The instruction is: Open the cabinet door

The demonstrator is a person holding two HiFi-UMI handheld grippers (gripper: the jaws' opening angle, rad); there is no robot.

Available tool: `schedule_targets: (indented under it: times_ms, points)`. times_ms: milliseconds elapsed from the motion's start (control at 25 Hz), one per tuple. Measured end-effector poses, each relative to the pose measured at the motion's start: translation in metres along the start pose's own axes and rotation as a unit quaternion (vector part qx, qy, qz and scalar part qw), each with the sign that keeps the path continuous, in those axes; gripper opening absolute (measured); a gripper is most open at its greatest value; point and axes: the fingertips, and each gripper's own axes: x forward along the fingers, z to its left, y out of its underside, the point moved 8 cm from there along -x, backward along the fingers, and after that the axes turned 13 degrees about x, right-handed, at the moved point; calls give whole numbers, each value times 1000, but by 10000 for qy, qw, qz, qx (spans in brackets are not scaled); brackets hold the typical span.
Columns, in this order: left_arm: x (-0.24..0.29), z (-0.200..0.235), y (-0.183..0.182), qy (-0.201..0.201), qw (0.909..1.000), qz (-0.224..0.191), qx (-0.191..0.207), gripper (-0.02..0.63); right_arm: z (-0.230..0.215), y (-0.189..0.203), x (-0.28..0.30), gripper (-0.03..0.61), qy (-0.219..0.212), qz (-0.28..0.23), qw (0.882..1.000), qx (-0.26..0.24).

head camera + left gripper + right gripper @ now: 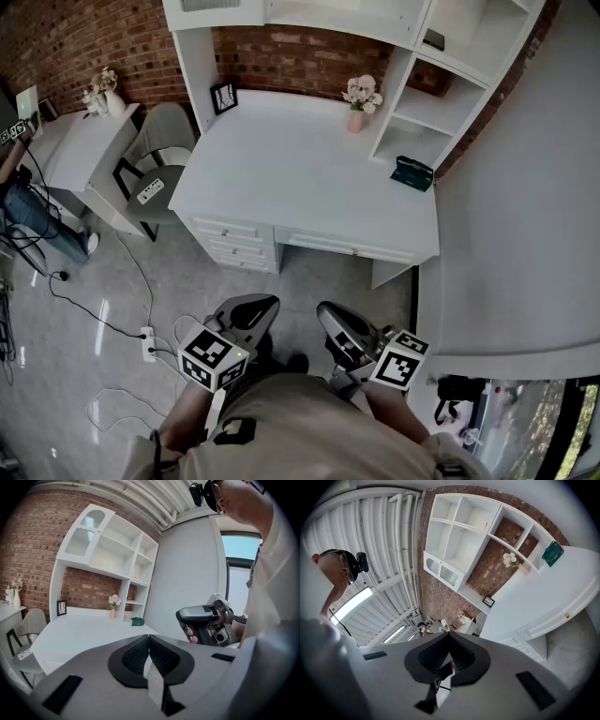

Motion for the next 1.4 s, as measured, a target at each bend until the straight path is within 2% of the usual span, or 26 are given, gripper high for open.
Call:
schedule_targets:
  times_ms: [360,520,840,1040,1400]
  points:
    - [-12,26,-3,-143,9996,-240,-7,17,9,4,24,26,43,-62,9999,-93]
    - [-17,33,0,-192,9996,-209,-40,17,8,5,32,26,-115,-53,9999,49]
    - [-26,48,2,-263,9995,-169,-12,17,11,12,56,26,-420,195,9989,6]
    - [-30,63,2,-289,9995,-134,5,17,7,12,72,26,-379,229,9989,129]
    - [-32,96,3,-325,9992,-211,-4,15,9,10,105,26,-244,465,9986,-25]
